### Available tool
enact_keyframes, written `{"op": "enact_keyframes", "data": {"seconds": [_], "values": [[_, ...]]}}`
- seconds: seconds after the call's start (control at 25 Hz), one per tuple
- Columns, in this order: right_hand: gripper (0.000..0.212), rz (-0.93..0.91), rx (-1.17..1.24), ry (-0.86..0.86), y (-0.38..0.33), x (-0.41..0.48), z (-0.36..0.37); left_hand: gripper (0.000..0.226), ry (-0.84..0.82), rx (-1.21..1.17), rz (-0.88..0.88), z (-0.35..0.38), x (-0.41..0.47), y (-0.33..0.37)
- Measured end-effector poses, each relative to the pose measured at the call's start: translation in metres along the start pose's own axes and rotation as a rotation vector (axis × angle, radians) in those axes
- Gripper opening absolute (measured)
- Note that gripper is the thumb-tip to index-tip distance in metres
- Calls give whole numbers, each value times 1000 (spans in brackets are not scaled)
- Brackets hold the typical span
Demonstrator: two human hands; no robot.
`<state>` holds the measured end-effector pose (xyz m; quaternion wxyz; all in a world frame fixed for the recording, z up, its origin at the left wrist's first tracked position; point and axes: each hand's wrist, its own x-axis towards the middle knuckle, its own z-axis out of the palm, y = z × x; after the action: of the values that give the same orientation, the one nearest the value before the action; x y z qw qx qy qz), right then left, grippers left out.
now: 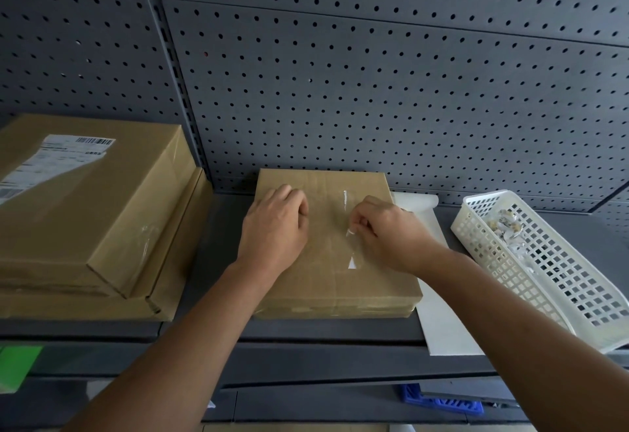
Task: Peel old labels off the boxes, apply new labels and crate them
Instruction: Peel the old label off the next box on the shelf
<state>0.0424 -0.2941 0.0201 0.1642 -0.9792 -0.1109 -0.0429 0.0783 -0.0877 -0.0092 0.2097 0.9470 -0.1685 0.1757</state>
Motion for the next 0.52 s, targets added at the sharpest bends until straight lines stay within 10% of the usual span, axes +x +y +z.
{"op": "enact_keyframes", "data": {"seconds": [0.52], "values": [[5,158,341,130,17,-22,-33,13,-23,-7,-15,-1,1,1]]}}
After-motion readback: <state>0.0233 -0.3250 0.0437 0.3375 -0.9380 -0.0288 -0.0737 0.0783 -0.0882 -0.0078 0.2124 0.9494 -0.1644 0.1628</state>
